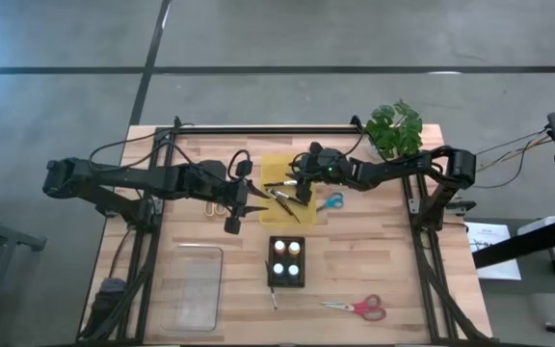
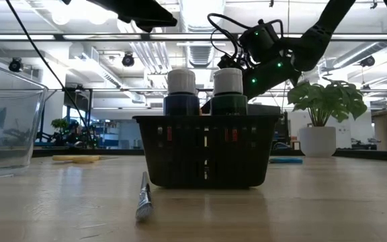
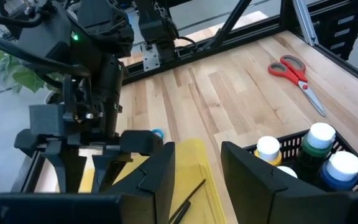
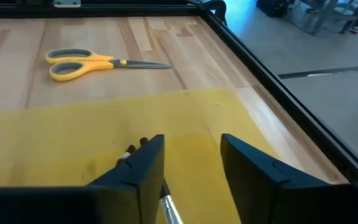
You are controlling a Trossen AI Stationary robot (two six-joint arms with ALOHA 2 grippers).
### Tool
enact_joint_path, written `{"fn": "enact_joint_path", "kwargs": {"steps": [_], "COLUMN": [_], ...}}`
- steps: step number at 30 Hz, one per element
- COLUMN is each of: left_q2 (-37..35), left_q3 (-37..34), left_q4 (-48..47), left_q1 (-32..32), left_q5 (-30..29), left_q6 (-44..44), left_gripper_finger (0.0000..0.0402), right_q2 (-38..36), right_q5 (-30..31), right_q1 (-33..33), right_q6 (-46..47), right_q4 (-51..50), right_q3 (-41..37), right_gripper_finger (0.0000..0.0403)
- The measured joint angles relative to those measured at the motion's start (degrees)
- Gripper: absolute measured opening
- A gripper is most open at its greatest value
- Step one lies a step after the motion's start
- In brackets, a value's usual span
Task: Pick & Place Paint Supplies
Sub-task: Put the silver eyeshadow brush into the yellow bin
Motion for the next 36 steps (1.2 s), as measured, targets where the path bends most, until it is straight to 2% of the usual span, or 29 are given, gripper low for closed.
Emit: {"fn": "enact_joint_path", "kwargs": {"steps": [7,12,16,19,21,24,31,36], "left_q2": [0.0,0.0,0.0,0.4,0.8,2.3,11.8,22.6], "left_q3": [0.0,0.0,-0.1,-0.1,0.0,2.0,13.3,24.1], "left_q4": [-3.3,-6.7,-5.9,-2.5,1.9,2.6,-8.6,-18.1], "left_q1": [-0.2,-1.6,-5.8,-10.5,-13.6,-16.7,-18.7,-22.4], "left_q5": [0.6,10.2,16.7,16.4,13.4,8.1,7.5,7.5], "left_q6": [0.0,2.0,6.5,7.8,6.5,5.6,0.7,5.8], "left_gripper_finger": [0.0138,0.0138,0.0138,0.0138,0.0138,0.0138,0.0138,0.0138], "right_q2": [-3.1,-9.6,-16.1,-21.2,-25.1,-30.7,-41.3,-46.1], "right_q5": [-0.1,-0.2,-0.1,-0.1,-0.2,-0.2,-1.4,-2.0], "right_q1": [1.8,4.2,5.8,7.0,7.5,8.3,10.5,13.7], "right_q6": [0.2,0.3,1.3,2.2,2.8,4.0,10.0,13.7], "right_q4": [-0.6,-3.8,-5.3,-5.6,-5.7,-5.5,-5.3,-5.9], "right_q3": [-0.3,-1.1,-3.2,-5.9,-8.0,-10.9,-16.4,-19.3], "right_gripper_finger": [0.0178,0.0179,0.0179,0.0179,0.0179,0.0179,0.0179,0.0179]}}
